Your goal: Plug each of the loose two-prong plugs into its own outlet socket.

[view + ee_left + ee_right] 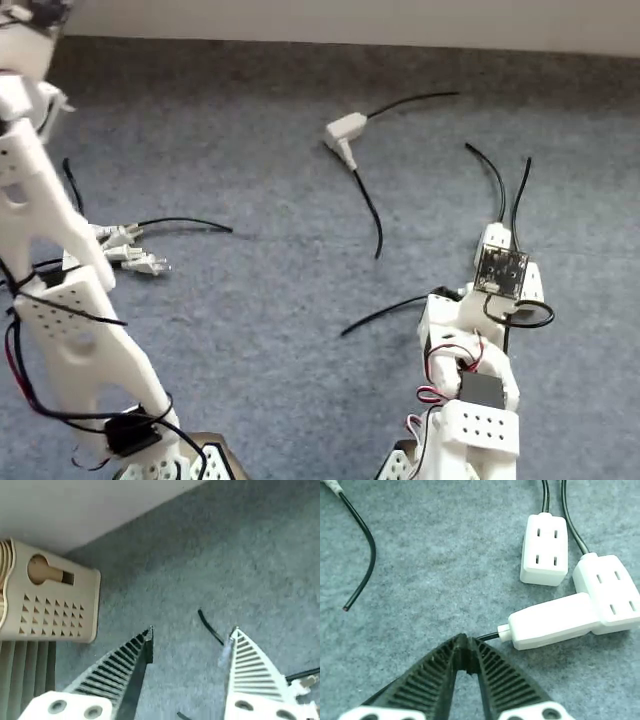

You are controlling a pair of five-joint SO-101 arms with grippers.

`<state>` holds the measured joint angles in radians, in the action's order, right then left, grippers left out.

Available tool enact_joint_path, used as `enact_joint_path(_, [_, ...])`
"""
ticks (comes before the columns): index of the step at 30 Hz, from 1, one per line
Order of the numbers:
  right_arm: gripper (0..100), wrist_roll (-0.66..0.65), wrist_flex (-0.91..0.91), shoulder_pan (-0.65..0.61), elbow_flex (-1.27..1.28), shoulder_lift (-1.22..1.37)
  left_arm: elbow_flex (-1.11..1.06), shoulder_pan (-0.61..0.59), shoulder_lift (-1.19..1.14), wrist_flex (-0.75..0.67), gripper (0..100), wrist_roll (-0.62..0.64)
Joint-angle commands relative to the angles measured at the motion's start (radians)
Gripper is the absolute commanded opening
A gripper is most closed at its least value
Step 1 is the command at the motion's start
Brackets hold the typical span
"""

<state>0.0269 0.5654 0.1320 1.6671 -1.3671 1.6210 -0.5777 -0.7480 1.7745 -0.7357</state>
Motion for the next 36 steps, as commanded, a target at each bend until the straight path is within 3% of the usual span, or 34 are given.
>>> enact_joint_path(1, [0.9, 0.006, -0.024, 0.007, 0.018, 0.012, 0.035, -0.101, 0.051, 0.017, 23, 0.006])
enact_joint_path(8, [0.9, 0.006, -0.024, 0.007, 0.018, 0.012, -0.12, -0.209, 0.059, 0.02, 23, 0.114])
enact_joint_path(15, [0.9, 0.006, -0.024, 0.005, 0.019, 0.012, -0.355, -0.255, 0.067, 0.02, 23, 0.121])
enact_joint_path(22, [0.9, 0.006, -0.024, 0.005, 0.019, 0.012, -0.84, -0.257, 0.323, 0.017, 23, 0.127])
enact_joint_path(27, [0.9, 0.006, -0.024, 0.005, 0.019, 0.012, -1.132, -0.229, 0.518, 0.009, 23, 0.259])
enact_joint_path(36, [0.9, 0.006, -0.022, 0.005, 0.019, 0.012, -1.452, -0.125, 0.545, -0.186, 23, 0.582])
